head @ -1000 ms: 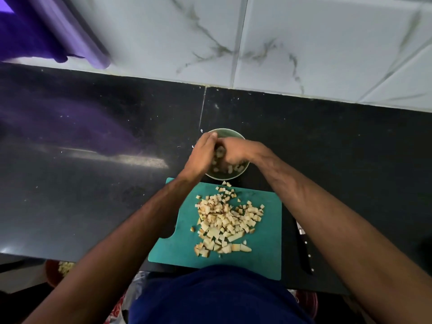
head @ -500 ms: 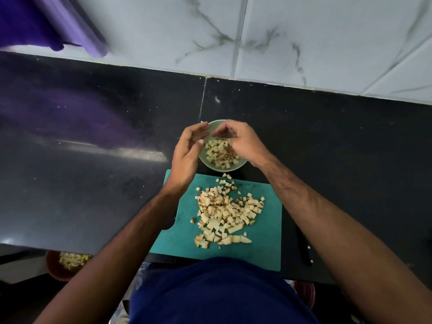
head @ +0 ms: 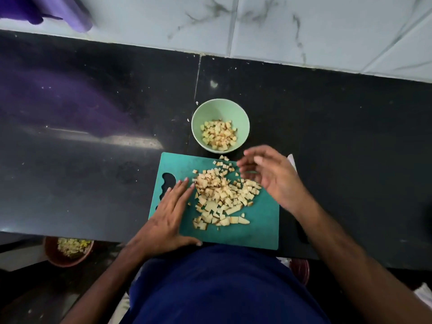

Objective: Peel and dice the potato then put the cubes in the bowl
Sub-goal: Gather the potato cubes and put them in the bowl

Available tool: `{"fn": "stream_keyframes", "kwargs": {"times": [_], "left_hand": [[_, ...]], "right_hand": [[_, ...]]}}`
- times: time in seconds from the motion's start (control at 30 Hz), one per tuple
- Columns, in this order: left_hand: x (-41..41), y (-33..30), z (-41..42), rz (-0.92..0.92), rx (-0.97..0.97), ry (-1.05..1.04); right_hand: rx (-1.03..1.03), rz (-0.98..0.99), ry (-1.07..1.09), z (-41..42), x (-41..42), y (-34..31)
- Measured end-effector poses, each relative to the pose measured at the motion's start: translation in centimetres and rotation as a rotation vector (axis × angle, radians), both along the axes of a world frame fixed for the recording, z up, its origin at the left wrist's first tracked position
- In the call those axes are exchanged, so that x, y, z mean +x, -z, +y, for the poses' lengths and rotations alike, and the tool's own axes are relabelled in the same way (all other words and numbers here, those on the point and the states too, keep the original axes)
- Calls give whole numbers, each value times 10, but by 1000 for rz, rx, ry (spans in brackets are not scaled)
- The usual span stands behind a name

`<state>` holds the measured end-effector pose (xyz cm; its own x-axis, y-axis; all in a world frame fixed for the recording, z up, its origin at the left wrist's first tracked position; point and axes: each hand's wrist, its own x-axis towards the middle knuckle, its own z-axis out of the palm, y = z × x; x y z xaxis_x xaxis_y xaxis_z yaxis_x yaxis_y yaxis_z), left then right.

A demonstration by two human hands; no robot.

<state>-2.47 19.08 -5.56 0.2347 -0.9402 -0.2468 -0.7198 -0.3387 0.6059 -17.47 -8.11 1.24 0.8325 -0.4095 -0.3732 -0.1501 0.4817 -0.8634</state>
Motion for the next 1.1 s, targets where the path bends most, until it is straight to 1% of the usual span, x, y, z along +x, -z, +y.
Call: {"fn": "stream_keyframes", "kwargs": {"times": [0.07,0.1,0.13,0.2,0.27,0.3,0.37,0.57,0.67,0.7,0.77,0.8,0.83,0.9,0.97,1.03,1.1], "left_hand": [[3,4,-8,-105,13,53],[4,6,-12,-133,24,73],[9,9,-19,-169,28,94],[17,14,-35,-226,57,172],[28,14,-46,-276,68,243],[31,13,-52,-295,74,283],[30,16,-59,-316,61,338],[18,21,-70,-303,-51,404],[17,18,-70,-218,-70,393],[18,17,-71,-152,-86,361],[16,13,-71,11,-132,233],[13,12,-71,80,-162,148],[9,12,-71,131,-193,57],[-2,12,-72,222,-248,-128],[-12,15,-75,291,-307,-291],[-16,19,-76,285,-349,-355],[-18,21,-78,259,-357,-355]], "right_hand": [[-496,247,-74,16,-33,26],[-703,334,-164,25,-48,37],[-856,391,-277,32,-59,48],[-1088,477,-512,42,-71,68],[-1296,493,-587,46,-67,75],[-1345,492,-589,46,-64,76],[-1378,463,-601,48,-54,82],[-1382,316,-588,60,-16,94],[-1365,251,-568,60,-17,94],[-1303,224,-552,57,-18,92],[-1099,177,-478,49,-18,85],[-1028,161,-417,44,-16,82],[-1009,155,-349,39,-12,80],[-1057,194,-203,32,1,79],[-1109,262,-146,27,19,82],[-1197,295,-192,29,34,87],[-1290,256,-262,33,42,92]]}}
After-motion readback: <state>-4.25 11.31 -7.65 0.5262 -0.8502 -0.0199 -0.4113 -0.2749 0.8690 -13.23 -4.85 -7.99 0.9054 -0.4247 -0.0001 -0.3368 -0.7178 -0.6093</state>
